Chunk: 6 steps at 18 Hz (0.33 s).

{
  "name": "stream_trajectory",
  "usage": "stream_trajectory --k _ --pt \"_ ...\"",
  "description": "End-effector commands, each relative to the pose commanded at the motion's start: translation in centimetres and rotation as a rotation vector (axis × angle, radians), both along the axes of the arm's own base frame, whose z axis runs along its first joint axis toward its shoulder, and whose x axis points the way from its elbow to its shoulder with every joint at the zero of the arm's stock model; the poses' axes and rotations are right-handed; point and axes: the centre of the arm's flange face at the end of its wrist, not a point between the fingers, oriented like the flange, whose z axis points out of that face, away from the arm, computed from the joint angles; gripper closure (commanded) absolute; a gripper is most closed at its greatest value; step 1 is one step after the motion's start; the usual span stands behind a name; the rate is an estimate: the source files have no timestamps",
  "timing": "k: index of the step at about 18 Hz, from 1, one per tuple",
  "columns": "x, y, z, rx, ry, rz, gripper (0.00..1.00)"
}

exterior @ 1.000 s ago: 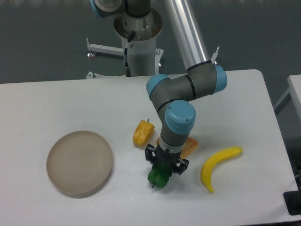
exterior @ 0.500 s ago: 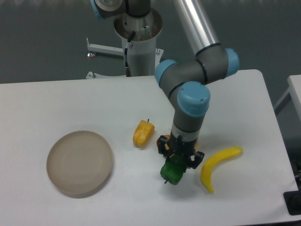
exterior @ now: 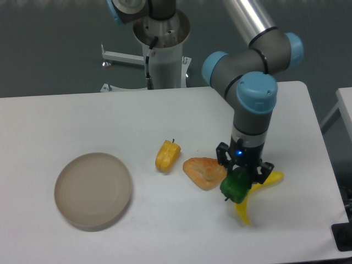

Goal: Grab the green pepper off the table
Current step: 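Lift the green pepper off the table and carry it toward the banana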

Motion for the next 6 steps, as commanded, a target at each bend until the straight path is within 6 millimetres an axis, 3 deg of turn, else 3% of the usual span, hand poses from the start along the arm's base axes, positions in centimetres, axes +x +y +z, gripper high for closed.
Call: stream_trajectory --k 6 --pt "-0.57 -0.22 0.22 0.003 0.006 -0.001 0.58"
